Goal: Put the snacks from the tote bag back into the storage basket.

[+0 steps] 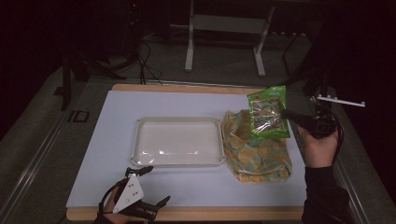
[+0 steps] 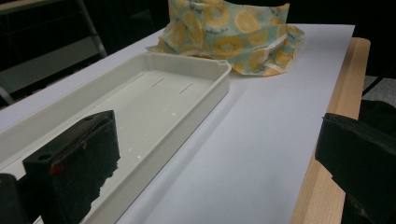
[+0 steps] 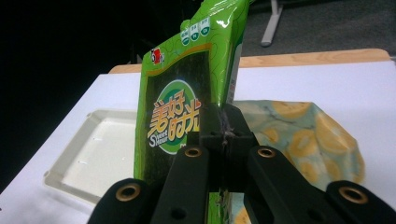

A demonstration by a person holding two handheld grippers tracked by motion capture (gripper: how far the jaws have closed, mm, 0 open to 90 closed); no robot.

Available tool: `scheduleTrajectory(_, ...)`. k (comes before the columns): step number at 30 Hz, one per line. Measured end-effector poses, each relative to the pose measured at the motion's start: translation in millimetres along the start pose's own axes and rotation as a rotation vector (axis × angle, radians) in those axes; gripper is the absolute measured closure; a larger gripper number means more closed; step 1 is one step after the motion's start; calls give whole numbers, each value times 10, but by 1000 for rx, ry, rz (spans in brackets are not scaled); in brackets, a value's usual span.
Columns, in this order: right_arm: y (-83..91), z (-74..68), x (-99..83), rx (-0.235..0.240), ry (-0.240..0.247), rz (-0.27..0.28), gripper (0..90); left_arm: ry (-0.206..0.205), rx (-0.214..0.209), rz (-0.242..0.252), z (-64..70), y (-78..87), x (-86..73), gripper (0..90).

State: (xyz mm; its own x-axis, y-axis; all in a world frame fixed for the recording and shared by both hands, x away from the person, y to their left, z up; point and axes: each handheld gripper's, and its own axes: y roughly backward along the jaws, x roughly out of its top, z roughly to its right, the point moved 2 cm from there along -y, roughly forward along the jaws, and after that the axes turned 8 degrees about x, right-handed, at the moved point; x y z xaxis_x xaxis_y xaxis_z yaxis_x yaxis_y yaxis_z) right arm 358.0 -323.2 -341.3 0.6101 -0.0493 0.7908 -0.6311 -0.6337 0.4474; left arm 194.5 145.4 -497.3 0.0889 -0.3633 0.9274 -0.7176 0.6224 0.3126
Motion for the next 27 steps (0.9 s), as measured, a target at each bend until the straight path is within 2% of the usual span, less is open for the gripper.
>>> scheduleTrajectory(11,-244,-227,85,40,26,-9,893,1,-1,1,1,1,1,3)
scheduleTrajectory(16,-315,-284,93,50,31,-13,893,-2,0,1,3,1,4,3)
scheduleTrajectory(18,-422,-367,102,67,36,-24,893,-4,-1,1,5,0,3,3)
scheduleTrajectory(27,-582,-504,88,88,45,-35,893,-5,-1,0,7,3,3,4)
